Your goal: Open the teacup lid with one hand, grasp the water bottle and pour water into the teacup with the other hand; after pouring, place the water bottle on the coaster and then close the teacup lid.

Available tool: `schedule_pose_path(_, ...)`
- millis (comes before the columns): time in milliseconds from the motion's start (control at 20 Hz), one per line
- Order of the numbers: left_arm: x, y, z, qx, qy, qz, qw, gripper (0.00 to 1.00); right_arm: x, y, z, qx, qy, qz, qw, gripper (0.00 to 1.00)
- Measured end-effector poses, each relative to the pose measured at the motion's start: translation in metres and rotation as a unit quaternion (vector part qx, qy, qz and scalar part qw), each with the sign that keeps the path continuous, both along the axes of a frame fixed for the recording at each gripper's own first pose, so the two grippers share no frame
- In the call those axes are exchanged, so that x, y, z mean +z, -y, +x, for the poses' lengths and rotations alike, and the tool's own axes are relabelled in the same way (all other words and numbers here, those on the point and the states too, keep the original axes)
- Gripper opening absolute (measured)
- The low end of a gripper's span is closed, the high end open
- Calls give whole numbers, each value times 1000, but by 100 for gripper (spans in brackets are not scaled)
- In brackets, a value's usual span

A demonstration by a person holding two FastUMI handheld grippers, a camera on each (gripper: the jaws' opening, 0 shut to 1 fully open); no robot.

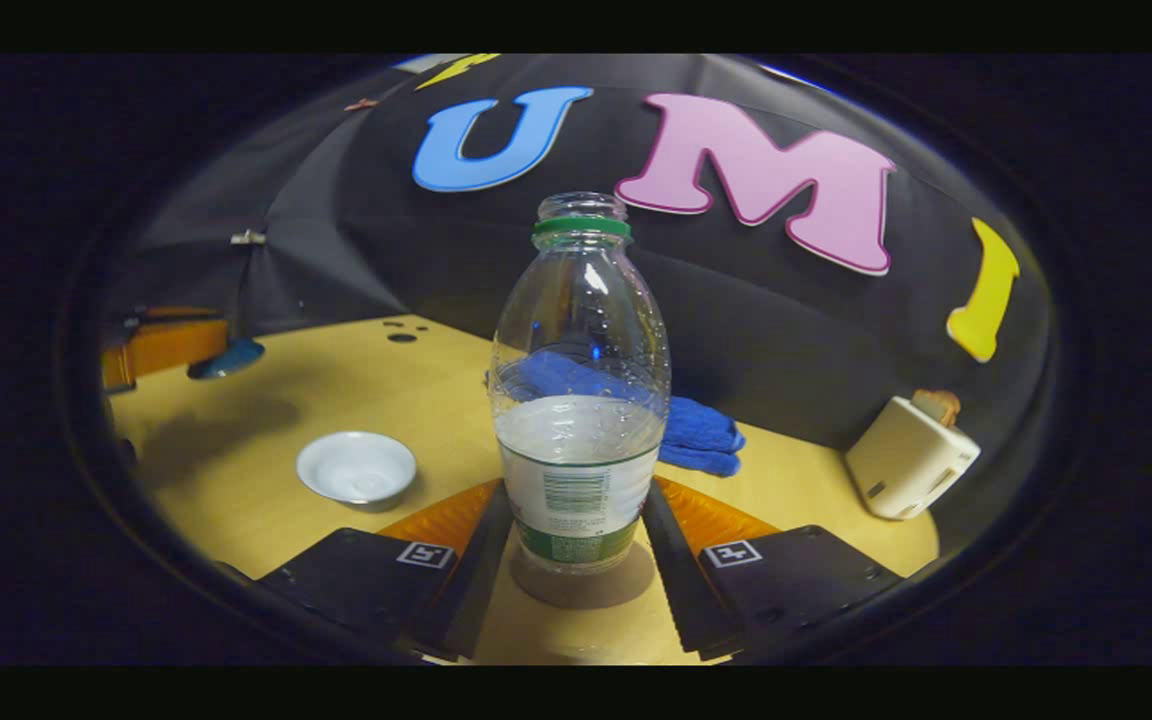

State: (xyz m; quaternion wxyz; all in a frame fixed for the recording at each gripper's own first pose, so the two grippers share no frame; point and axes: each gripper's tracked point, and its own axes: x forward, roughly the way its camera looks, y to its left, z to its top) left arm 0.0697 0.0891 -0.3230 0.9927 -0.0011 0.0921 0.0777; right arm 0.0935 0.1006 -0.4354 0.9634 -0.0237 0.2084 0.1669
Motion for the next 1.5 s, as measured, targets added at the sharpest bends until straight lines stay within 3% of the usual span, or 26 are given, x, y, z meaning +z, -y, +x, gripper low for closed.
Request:
schedule_pose_path(200,2,15,9,-15,2,1,1000,36,-3,-2,1,-15,-4,32,999,75)
schedule_pose_path(300,2,22,13,-20,4,-5,1000,32,-5,-2,2,-26,-7,31,999,75)
schedule_pose_path(350,3,25,15,-22,4,-8,1000,36,-6,-3,3,-29,-8,28,999,75)
schedule_pose_path(500,2,33,20,-28,5,-7,1000,33,-3,-4,1,-36,-13,32,999,75)
schedule_pose_path(650,-2,39,25,-33,3,-9,999,36,-4,-5,-2,-36,-25,52,998,75)
schedule_pose_path(700,-3,41,27,-34,2,-10,999,33,-7,-6,0,-38,-26,53,998,75)
schedule_pose_path(850,-7,45,31,-37,-1,-10,999,36,-8,-6,1,-38,-24,54,998,76)
schedule_pose_path(1050,-12,53,37,-45,-6,-11,999,33,-12,-3,0,-37,-32,58,997,78)
schedule_pose_path(1300,-23,68,46,-60,-16,-15,998,33,-28,-7,-18,-18,-63,57,996,86)
schedule_pose_path(1500,-33,77,54,-67,-21,-20,997,32,-30,-9,-32,-19,-79,72,994,86)
